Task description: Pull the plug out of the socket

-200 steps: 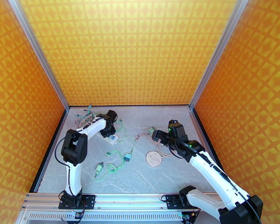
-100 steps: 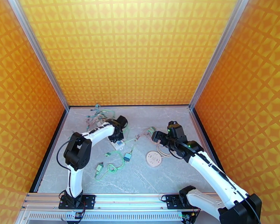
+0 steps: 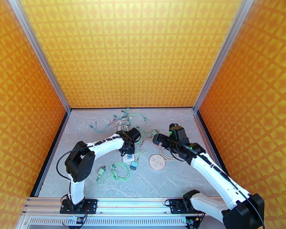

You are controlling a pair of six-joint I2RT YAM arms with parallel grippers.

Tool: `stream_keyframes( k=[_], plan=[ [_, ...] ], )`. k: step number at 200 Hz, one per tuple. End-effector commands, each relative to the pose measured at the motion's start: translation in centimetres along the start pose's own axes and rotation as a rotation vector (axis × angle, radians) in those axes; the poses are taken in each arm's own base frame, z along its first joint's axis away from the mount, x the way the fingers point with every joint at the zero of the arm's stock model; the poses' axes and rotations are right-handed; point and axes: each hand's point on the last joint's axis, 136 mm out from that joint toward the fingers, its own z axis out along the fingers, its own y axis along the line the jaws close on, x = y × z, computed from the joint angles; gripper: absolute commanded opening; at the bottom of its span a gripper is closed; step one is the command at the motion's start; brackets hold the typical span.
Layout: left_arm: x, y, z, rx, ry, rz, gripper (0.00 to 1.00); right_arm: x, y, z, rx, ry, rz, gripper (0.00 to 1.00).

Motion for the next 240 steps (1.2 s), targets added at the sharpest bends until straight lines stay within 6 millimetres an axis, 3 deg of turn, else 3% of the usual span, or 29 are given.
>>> stream_keyframes(
  k=[1,56,91,120,163,185,214,240],
  plan=[
    [3.6,-0.3,0.4,0.042,0.112,0.056,0.27,1.5,1.4,1.2,-0.083,0.063,-0.021,0.94],
    [5.1,0.8,0.3,0.031,0.127,0.036,0.31,6.6,4.9,3.9,-0.200,0.227,-0.044,0.67],
    [4.9,0.8,-0.1,0.038,0.117,0.034,0.31,9.9,6.6,6.1,-0.242,0.314,-0.006,0.65],
    [4.8,0.7,-0.2,0.043,0.111,0.035,0.31,10.7,7.9,7.7,-0.259,0.352,0.025,0.65],
    [4.6,0.3,-0.4,0.060,0.100,0.037,0.31,11.9,7.9,10.6,-0.225,0.426,0.053,0.52],
    [4.4,0.2,-0.5,0.065,0.094,0.043,0.32,12.1,7.7,11.3,-0.211,0.437,0.053,0.31],
    [4.3,0.2,-0.8,0.070,0.088,0.056,0.32,11.7,5.8,11.1,-0.097,0.425,-0.025,0.23],
    [4.7,0.4,-0.8,0.068,0.093,0.069,0.33,10.5,2.7,10.5,0.052,0.404,-0.107,0.12]
  ],
)
